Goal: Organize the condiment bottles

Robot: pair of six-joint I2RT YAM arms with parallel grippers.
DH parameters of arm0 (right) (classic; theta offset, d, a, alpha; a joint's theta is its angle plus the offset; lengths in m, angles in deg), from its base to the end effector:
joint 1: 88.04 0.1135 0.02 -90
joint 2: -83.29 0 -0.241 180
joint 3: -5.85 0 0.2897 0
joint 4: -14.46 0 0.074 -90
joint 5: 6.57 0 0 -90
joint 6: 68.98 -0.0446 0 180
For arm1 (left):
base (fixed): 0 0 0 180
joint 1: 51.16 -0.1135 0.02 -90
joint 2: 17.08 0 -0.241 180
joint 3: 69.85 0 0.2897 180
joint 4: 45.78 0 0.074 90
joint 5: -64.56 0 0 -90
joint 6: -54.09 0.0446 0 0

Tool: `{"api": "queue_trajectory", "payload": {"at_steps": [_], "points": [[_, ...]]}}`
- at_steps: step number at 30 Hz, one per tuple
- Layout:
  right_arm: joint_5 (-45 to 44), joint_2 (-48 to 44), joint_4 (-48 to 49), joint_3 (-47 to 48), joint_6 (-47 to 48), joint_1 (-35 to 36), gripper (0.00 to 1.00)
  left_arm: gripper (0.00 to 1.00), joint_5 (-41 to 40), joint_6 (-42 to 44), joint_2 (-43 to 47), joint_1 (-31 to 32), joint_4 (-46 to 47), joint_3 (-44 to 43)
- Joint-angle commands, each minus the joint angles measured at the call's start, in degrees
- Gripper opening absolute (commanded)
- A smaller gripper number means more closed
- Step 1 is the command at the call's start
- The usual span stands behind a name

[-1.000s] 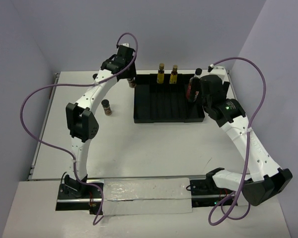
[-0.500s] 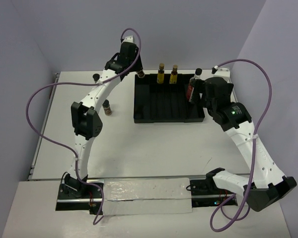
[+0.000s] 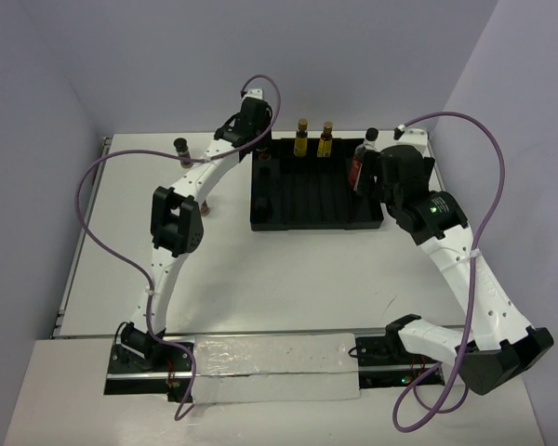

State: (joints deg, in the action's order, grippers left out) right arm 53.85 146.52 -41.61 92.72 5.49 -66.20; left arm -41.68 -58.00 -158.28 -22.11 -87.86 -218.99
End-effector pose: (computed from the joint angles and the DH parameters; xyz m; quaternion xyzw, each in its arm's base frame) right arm 0.2607 0.0808 0.3844 0.0761 0.8529 -0.0628 0.5127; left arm 0.5231 -0.2763 0.2390 -0.0129 0.8771 -0.0876 0.4721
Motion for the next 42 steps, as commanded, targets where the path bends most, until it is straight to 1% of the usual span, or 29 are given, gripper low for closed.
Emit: {"api": "queue_trajectory", "payload": {"at_steps": [1, 18, 19, 20, 21, 23, 25, 26, 27, 28, 29, 31, 36, 38, 42], "points": [[-0.65, 0.39, 1.49, -0.57, 0.06, -0.28, 1.0, 0.1, -2.05, 2.19, -0.82, 1.56, 4.27, -0.98], [-1.18, 0.31, 2.64, -2.5, 0.06, -0.4, 1.0, 0.1, -2.24, 2.84, -3.8, 2.67, 3.87, 0.44], [-1.18, 0.39, 2.63, -2.5, 0.06, -0.32, 1.0, 0.12, -2.07, 2.84, -3.97, 2.68, 3.63, 0.5], [-1.41, 0.17, 2.79, -2.5, 0.06, -0.47, 1.0, 0.19, -2.05, 2.84, -4.07, 2.61, 3.29, 0.44], [-1.44, -0.01, 2.81, -2.58, 0.06, -0.41, 1.0, 0.2, -2.05, 2.77, -4.16, 2.59, 3.24, 0.28], [-1.85, -0.65, 3.45, -3.06, 0.06, -0.4, 1.0, 0.37, -1.84, 2.61, -4.32, 2.68, 2.51, -0.1], [-1.99, -0.72, 3.47, -3.1, 0.06, -0.4, 1.0, 0.42, -1.8, 2.66, -4.1, 2.68, 2.4, -0.06], [-2.07, -0.61, 3.27, -3.0, 0.06, -0.4, 1.0, 0.51, -1.9, 2.68, -3.79, 2.68, 2.55, 0.09], [-2.15, -0.39, 2.99, -2.86, 0.06, -0.4, 1.0, 0.62, -2.05, 2.76, -3.64, 2.68, 2.63, 0.16], [-2.25, -0.39, 2.88, -2.86, 0.06, -0.45, 1.0, 0.66, -2.05, 2.91, -3.43, 2.68, 2.73, 0.11], [-2.32, -0.45, 2.87, -2.86, 0.06, -0.46, 1.0, 0.68, -2.05, 3.01, -3.3, 2.68, 2.8, 0.08], [-2.15, -0.91, 3.07, -3.03, 0.06, -0.49, 1.0, 0.7, -1.79, 3.1, -3.12, 2.6, 2.63, 0.08], [-2.31, -1.19, 2.2, -2.59, 0.06, -0.4, 1.0, 0.72, -1.15, 2.22, -1.52, 2.6, 1.24, -0.32], [-1.8, -1.53, 2.28, -2.41, 0.06, -0.39, 1.0, 0.79, -0.3, 1.78, 2.39, 2.68, 2.12, 1.34], [-1.02, -1.27, 2.02, -1.46, 0.06, -0.4, 1.0, 0.81, 0.14, 1.87, 6.93, 2.68, 2.47, 2.27]]}}
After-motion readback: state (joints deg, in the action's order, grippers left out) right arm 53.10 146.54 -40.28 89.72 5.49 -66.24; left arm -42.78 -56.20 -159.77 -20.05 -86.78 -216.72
